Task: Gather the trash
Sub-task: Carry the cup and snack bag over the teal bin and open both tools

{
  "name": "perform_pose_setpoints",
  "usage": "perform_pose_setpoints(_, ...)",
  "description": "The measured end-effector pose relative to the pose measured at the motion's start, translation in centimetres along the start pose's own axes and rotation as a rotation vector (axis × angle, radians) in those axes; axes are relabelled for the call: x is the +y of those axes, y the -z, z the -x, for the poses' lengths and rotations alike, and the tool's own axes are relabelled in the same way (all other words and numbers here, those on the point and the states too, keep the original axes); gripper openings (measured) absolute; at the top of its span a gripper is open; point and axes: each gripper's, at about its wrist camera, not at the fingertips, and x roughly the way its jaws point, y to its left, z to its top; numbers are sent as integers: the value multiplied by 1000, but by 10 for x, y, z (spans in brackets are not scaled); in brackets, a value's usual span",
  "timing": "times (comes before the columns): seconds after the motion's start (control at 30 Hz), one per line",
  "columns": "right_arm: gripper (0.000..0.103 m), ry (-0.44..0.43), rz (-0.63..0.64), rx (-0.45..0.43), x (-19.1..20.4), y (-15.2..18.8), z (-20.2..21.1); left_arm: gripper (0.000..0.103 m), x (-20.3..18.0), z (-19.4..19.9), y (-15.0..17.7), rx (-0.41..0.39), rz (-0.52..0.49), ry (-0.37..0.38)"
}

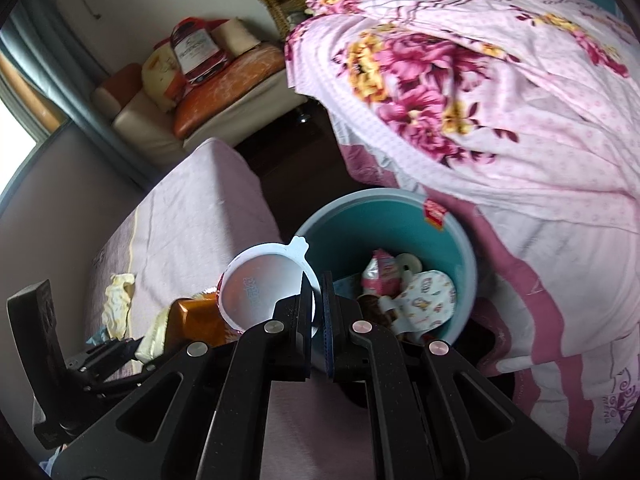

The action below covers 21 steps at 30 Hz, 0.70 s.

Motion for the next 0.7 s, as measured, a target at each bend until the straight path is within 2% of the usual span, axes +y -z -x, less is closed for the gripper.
perform_pose_setpoints(0.23,5,22,-26,-8,-22,-9,0,48,-24,-25,-11,37,-46,8)
perform_pose_setpoints(0.57,5,58,-50,10,-43,-18,-6,51,-38,-45,-30,49,-65,22)
perform_pose_setpoints(0.67,5,68,-54,13,-45,-19,-7,59,-41,-51,-34,56,-72,33)
perform_pose_setpoints(0.7,5,71,-54,14,-46,-20,-8,68,-42,-52,-34,56,-75,30)
